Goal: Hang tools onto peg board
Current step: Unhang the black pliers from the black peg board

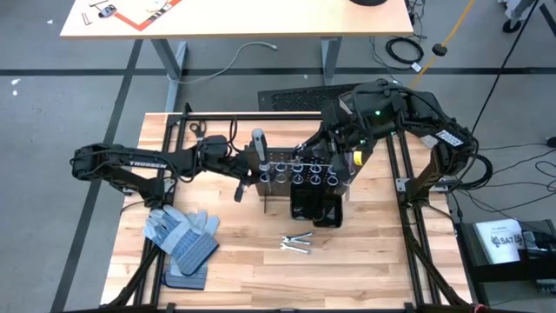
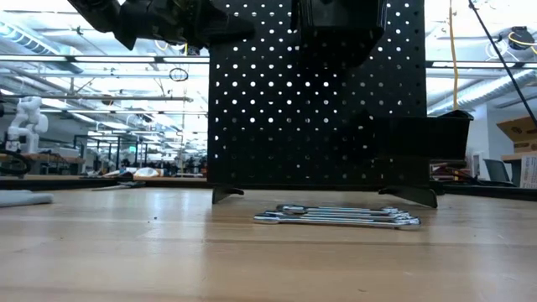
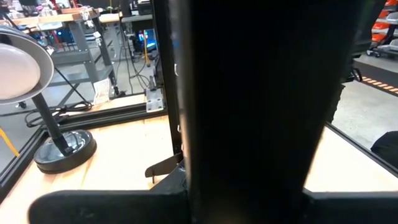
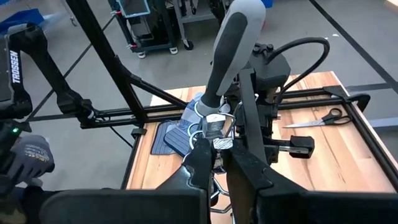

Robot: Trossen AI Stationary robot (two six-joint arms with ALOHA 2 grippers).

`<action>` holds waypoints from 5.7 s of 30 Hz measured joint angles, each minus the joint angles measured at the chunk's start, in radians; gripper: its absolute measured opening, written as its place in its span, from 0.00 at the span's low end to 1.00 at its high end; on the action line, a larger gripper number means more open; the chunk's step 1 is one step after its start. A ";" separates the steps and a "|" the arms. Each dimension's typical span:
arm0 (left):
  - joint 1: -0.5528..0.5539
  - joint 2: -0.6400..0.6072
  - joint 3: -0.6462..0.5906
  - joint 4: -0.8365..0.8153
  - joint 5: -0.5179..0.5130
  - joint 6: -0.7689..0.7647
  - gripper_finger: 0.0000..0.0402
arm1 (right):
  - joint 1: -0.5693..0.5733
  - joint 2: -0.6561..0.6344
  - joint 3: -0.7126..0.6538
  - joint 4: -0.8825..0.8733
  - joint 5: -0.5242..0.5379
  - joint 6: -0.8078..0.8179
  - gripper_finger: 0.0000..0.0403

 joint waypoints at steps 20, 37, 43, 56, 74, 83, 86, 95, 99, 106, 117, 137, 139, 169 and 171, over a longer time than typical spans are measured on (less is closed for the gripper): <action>0.001 0.000 -0.002 0.023 -0.041 -0.032 0.12 | 0.024 0.020 0.003 -0.012 0.021 -0.357 0.05; 0.004 -0.026 -0.002 0.065 -0.059 -0.214 0.33 | 0.024 0.018 0.002 -0.011 0.024 -0.432 0.05; -0.010 -0.098 -0.002 0.072 -0.058 -0.270 0.38 | 0.023 0.023 -0.002 -0.010 0.027 -0.434 0.05; -0.022 -0.243 0.002 0.074 -0.105 -0.263 0.39 | 0.023 0.025 -0.002 -0.005 0.022 -0.418 0.05; -0.021 -0.408 0.000 -0.059 -0.104 -0.245 0.39 | 0.024 0.027 -0.003 0.003 0.015 -0.414 0.05; -0.021 -0.436 0.000 0.042 -0.117 -0.243 0.39 | 0.024 0.027 -0.003 0.003 0.013 -0.414 0.05; -0.022 -0.425 0.000 0.079 -0.124 -0.253 0.39 | 0.024 0.027 -0.003 0.003 0.013 -0.414 0.05; -0.022 -0.381 0.000 0.084 -0.150 -0.322 0.44 | 0.024 0.027 -0.004 0.005 0.018 -0.413 0.05; -0.022 -0.366 0.000 0.125 -0.164 -0.322 0.53 | 0.024 0.027 -0.004 0.005 0.021 -0.413 0.05; -0.022 -0.325 0.039 0.147 -0.165 -0.322 0.61 | 0.024 0.027 -0.004 0.005 0.020 -0.410 0.05; -0.022 -0.234 0.078 0.153 -0.176 -0.321 0.61 | 0.024 0.027 -0.004 0.005 0.017 -0.410 0.05; -0.022 -0.170 0.119 0.161 -0.224 -0.316 0.36 | 0.029 0.027 -0.004 0.003 0.024 -0.399 0.05; -0.022 -0.170 0.120 0.162 -0.220 -0.295 0.25 | 0.029 0.027 -0.004 0.003 0.024 -0.397 0.05; -0.041 -0.171 0.118 0.103 -0.194 -0.245 0.11 | 0.034 0.029 -0.008 0.127 0.013 -0.378 0.06; -0.041 -0.171 0.118 0.103 -0.192 -0.245 0.11 | 0.034 0.029 -0.008 0.133 0.013 -0.376 0.08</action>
